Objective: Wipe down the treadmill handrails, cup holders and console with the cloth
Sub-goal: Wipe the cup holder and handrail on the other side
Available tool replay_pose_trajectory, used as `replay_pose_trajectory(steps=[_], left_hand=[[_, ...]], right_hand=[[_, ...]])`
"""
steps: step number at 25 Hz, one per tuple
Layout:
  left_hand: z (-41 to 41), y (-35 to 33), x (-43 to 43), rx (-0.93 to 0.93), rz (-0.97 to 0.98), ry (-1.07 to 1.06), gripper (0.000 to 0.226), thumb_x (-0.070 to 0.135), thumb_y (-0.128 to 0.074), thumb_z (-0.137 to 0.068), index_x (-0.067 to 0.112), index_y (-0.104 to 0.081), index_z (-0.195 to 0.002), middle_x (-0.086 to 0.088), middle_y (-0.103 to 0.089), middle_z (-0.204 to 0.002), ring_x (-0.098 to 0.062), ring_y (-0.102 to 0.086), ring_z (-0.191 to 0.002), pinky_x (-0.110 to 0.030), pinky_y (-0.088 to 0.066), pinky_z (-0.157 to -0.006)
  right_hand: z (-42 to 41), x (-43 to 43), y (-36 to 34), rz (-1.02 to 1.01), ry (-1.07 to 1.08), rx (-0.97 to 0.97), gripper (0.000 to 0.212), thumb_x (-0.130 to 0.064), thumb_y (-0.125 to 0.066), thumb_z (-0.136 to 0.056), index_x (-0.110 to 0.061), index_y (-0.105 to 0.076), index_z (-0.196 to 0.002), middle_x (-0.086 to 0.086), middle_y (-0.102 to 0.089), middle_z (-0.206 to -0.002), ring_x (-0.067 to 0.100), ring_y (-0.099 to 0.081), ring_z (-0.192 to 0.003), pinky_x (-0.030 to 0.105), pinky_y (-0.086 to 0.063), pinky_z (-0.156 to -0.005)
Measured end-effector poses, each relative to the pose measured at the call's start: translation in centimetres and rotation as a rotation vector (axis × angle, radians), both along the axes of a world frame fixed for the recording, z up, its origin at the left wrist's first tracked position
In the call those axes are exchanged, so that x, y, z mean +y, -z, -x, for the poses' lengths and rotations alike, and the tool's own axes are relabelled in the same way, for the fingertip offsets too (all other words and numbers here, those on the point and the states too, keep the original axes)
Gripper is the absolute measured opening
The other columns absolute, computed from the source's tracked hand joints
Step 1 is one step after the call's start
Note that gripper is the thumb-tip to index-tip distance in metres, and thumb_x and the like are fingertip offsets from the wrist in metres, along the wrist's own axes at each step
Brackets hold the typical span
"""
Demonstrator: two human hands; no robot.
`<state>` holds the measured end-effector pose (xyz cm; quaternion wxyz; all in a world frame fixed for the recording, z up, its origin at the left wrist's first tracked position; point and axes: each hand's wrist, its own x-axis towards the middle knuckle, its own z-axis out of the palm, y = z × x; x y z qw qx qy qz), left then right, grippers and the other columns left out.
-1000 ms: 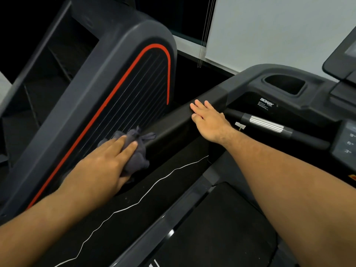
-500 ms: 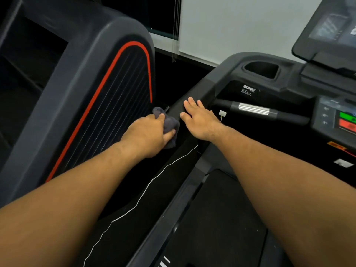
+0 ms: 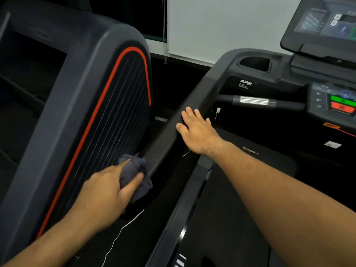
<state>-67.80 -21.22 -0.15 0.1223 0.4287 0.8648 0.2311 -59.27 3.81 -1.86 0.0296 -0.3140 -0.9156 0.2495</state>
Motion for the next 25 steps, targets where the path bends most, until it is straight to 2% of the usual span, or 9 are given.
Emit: replay_pose_trajectory(steps=[5,8,11,14,16,18,20,22,25], left_hand=[[3.2,0.2,5.8,-0.374,0.006,-0.065,0.034,0.051,-0.055,-0.093,0.023,-0.068,-0.078,0.004,-0.07,-0.072,-0.011,-0.065,-0.069,-0.024,-0.042,-0.057],[2.6,0.4,3.5,-0.417,-0.034,-0.06,0.028,0.05,-0.054,-0.093,0.026,-0.068,-0.089,0.005,-0.07,-0.079,-0.009,-0.066,-0.074,-0.024,-0.046,-0.062],[0.4,1.4,-0.7,-0.027,-0.028,0.022,0.029,0.047,-0.059,-0.089,0.029,-0.063,-0.111,0.007,-0.067,-0.097,-0.013,-0.064,-0.088,-0.027,-0.049,-0.072],[-2.2,3.2,-4.4,0.287,0.021,0.218,0.09,0.037,-0.089,-0.059,0.013,-0.048,-0.136,-0.015,-0.059,-0.131,-0.037,-0.06,-0.116,-0.05,-0.053,-0.091],[-1.8,4.3,-4.8,0.418,0.068,0.343,0.107,0.032,-0.095,-0.044,0.006,-0.046,-0.136,-0.024,-0.052,-0.138,-0.044,-0.053,-0.123,-0.058,-0.047,-0.093],[-1.9,3.5,-2.9,0.493,0.14,0.432,0.087,0.023,-0.086,-0.059,0.001,-0.049,-0.134,-0.029,-0.048,-0.14,-0.047,-0.05,-0.125,-0.062,-0.047,-0.094],[-3.3,2.0,0.4,0.639,0.257,0.468,0.059,0.015,-0.054,-0.09,-0.003,-0.038,-0.144,-0.036,-0.025,-0.151,-0.052,-0.032,-0.136,-0.064,-0.034,-0.106],[-4.2,2.1,3.7,0.841,0.433,0.58,0.058,0.02,-0.032,-0.103,-0.005,-0.009,-0.151,-0.036,0.013,-0.153,-0.054,0.003,-0.143,-0.065,-0.008,-0.114],[-5.1,1.5,8.3,1.034,0.661,0.726,0.064,0.03,-0.037,-0.103,-0.003,-0.009,-0.151,-0.035,0.017,-0.153,-0.053,0.018,-0.141,-0.067,0.004,-0.111]], right_hand=[[0.4,0.3,-0.8,-0.035,0.025,-0.082,0.06,-0.044,-0.028,-0.102,-0.02,-0.013,-0.155,-0.006,0.002,-0.163,0.016,0.005,-0.149,0.051,0.001,-0.119],[0.5,0.5,-0.9,-0.052,0.027,-0.108,0.059,-0.044,-0.029,-0.102,-0.021,-0.014,-0.155,-0.006,0.001,-0.163,0.016,0.004,-0.149,0.052,0.0,-0.119],[0.5,0.2,-1.0,-0.036,0.044,-0.102,0.059,-0.042,-0.028,-0.103,-0.021,-0.012,-0.155,-0.006,0.003,-0.163,0.016,0.006,-0.149,0.051,0.001,-0.119],[0.7,-0.1,-1.0,-0.04,0.04,-0.115,0.059,-0.04,-0.027,-0.104,-0.019,-0.009,-0.155,-0.004,0.004,-0.163,0.018,0.006,-0.149,0.05,0.0,-0.119],[0.7,-0.2,-1.0,-0.023,0.044,-0.09,0.058,-0.039,-0.028,-0.104,-0.018,-0.01,-0.155,-0.004,0.004,-0.163,0.017,0.006,-0.149,0.048,-0.002,-0.12],[0.5,0.2,-1.0,0.032,0.042,-0.045,0.055,-0.036,-0.029,-0.104,-0.018,-0.015,-0.155,-0.005,0.0,-0.162,0.016,0.005,-0.149,0.041,-0.001,-0.121],[0.3,1.2,-1.2,0.16,0.038,0.027,0.051,-0.033,-0.03,-0.104,-0.017,-0.026,-0.152,-0.006,-0.009,-0.162,0.013,-0.001,-0.149,0.033,-0.001,-0.119],[-0.4,2.4,-1.4,0.366,0.092,0.146,0.05,-0.039,-0.04,-0.1,-0.02,-0.041,-0.147,-0.008,-0.027,-0.157,0.007,-0.016,-0.146,0.028,-0.008,-0.119],[-0.7,4.7,-2.0,0.416,0.161,0.204,0.045,-0.045,-0.051,-0.092,-0.023,-0.061,-0.13,-0.01,-0.053,-0.141,0.007,-0.04,-0.135,0.027,-0.023,-0.113]])
